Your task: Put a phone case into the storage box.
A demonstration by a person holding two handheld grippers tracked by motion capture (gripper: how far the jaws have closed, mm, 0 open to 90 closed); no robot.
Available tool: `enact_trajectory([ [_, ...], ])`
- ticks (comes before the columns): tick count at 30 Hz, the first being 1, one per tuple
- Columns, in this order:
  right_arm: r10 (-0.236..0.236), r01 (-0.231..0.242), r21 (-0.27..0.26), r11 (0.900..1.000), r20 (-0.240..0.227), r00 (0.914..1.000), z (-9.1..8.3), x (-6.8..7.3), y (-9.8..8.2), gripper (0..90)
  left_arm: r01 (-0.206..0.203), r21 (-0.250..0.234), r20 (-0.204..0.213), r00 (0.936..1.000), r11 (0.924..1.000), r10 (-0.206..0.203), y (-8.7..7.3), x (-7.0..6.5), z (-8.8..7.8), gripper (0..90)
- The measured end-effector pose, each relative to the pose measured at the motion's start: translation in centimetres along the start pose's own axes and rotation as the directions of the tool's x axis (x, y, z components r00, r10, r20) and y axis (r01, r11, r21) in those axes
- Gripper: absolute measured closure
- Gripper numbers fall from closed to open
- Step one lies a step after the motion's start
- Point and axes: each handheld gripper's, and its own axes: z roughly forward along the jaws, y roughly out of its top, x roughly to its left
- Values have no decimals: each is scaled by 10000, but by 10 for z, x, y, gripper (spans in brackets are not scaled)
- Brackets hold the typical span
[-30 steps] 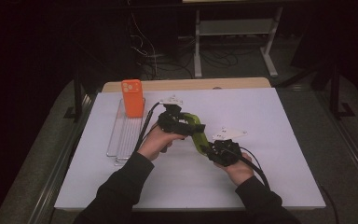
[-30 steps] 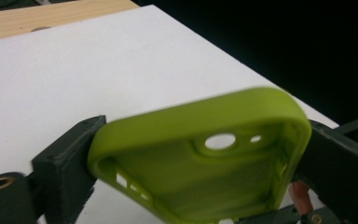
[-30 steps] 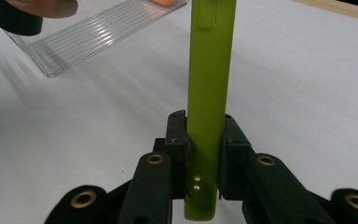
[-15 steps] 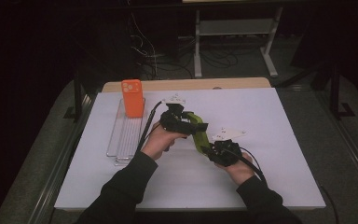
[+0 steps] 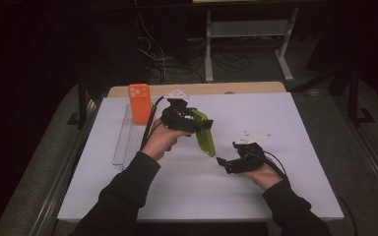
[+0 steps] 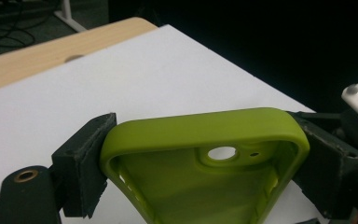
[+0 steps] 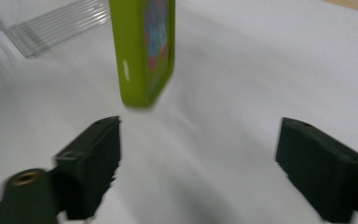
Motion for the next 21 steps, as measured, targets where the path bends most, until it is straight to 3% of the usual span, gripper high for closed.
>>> enact_trajectory([
  [2,-237,237,-2,9997,29,9997,-2,-2,-4,87,-12,-35,-164,9999,10000,11,4,2,-7,144],
  [6,-205,202,315,9993,102,9997,-6,-3,-12,27,-47,2,-497,9988,10000,47,11,8,-23,144],
  [12,-336,324,589,9977,209,9992,-13,-5,-21,24,-47,28,-1110,9938,10000,50,19,20,-51,144],
  [21,-341,314,907,9954,289,9990,-22,-5,-35,13,212,-176,-2300,9729,9996,-247,28,54,-93,144],
])
